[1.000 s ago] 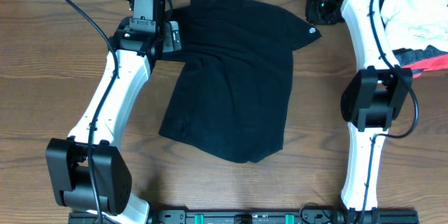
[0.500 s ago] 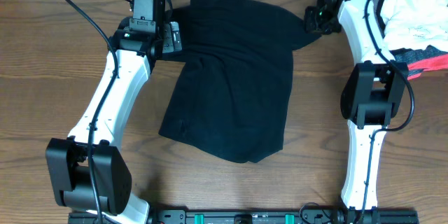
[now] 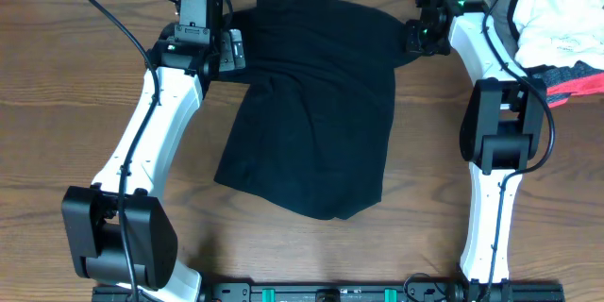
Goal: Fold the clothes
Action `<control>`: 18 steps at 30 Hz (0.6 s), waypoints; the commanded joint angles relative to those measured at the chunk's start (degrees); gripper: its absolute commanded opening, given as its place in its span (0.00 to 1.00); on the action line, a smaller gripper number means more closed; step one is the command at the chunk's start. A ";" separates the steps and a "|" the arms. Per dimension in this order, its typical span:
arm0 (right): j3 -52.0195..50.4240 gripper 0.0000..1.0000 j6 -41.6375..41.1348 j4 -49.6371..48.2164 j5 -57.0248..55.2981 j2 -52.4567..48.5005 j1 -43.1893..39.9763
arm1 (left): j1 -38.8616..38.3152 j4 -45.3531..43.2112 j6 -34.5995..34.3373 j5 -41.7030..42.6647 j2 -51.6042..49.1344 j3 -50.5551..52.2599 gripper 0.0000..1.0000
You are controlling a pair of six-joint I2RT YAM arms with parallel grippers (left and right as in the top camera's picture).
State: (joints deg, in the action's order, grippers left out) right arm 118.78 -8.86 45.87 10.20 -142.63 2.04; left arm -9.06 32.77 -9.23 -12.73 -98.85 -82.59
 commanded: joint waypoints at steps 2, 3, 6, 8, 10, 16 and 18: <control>-2.36 0.01 -0.09 2.12 -8.00 -1.22 -1.07 | 0.33 -0.04 -0.76 0.13 -0.50 0.63 0.99; -2.23 0.01 0.63 2.14 -8.68 -1.22 -1.86 | 0.33 -0.04 -0.74 0.13 -0.50 0.63 0.98; -1.95 0.01 1.27 1.64 -8.70 -1.22 -4.72 | 0.33 -0.04 -0.74 0.13 -0.50 0.63 0.98; -1.95 0.01 1.25 0.44 -8.70 -1.22 -6.95 | 0.33 -0.04 -0.72 0.13 -0.50 0.63 0.98; -1.95 0.01 1.27 -1.42 -8.68 -1.22 -8.76 | 0.33 -0.07 -0.72 0.13 -0.50 0.63 0.98; -1.95 0.01 4.61 -7.30 -5.40 -1.22 -11.41 | 0.33 -0.04 -0.72 0.13 -0.52 0.63 0.98; -1.31 0.02 4.87 -8.22 -3.72 -1.20 -11.41 | 0.33 -0.04 -0.72 0.13 -0.52 0.63 0.98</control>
State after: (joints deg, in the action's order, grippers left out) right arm 117.56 -6.52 38.26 5.37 -142.47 -9.98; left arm -9.06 32.77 -9.23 -12.56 -98.85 -82.59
